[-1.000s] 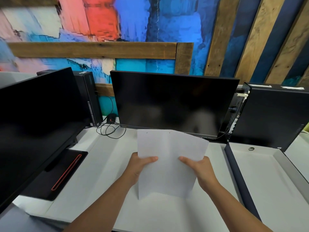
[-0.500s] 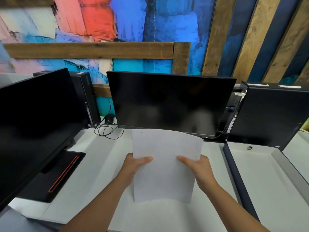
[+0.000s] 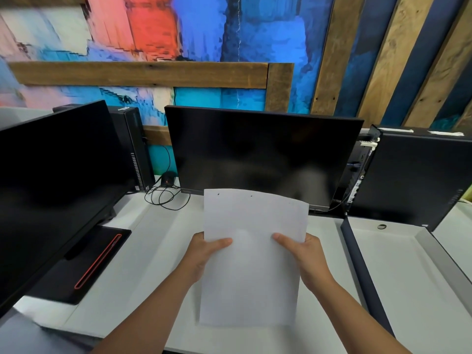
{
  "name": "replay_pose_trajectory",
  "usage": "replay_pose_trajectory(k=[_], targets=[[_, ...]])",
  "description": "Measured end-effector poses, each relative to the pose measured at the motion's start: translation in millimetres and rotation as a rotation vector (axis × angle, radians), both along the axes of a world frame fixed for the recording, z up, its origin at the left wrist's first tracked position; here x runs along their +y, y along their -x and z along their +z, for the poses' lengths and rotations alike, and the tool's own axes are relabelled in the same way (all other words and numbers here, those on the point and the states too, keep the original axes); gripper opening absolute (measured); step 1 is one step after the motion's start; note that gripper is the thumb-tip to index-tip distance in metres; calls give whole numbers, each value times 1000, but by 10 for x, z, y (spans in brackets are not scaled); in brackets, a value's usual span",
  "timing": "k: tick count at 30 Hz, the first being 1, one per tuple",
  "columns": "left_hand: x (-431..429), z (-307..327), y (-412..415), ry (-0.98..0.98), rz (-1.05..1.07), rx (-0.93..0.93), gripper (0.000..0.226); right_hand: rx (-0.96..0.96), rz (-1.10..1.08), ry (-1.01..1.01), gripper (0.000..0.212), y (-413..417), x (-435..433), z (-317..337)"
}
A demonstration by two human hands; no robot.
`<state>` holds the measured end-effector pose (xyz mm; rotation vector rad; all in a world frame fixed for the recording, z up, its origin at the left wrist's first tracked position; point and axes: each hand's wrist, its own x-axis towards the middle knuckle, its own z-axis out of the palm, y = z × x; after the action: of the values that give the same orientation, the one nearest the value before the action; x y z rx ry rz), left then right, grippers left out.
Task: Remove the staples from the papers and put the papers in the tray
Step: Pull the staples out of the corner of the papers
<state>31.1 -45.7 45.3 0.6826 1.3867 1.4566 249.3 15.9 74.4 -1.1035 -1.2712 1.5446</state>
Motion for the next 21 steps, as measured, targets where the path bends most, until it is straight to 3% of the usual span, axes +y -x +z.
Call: replay_pose_trajectory(k=[4, 8, 15, 21], targets=[[30, 16, 8, -4, -4, 21, 42, 8, -14, 32, 13, 9, 30, 45], [31, 33, 12, -3, -5, 34, 26, -4, -3, 66, 16, -6, 50, 95], [22, 81, -2, -23, -15, 28, 45, 31, 33, 46, 16, -38, 24, 129], [-7, 76, 41, -30, -11, 127, 69, -1, 63, -32, 20, -73, -22, 94]])
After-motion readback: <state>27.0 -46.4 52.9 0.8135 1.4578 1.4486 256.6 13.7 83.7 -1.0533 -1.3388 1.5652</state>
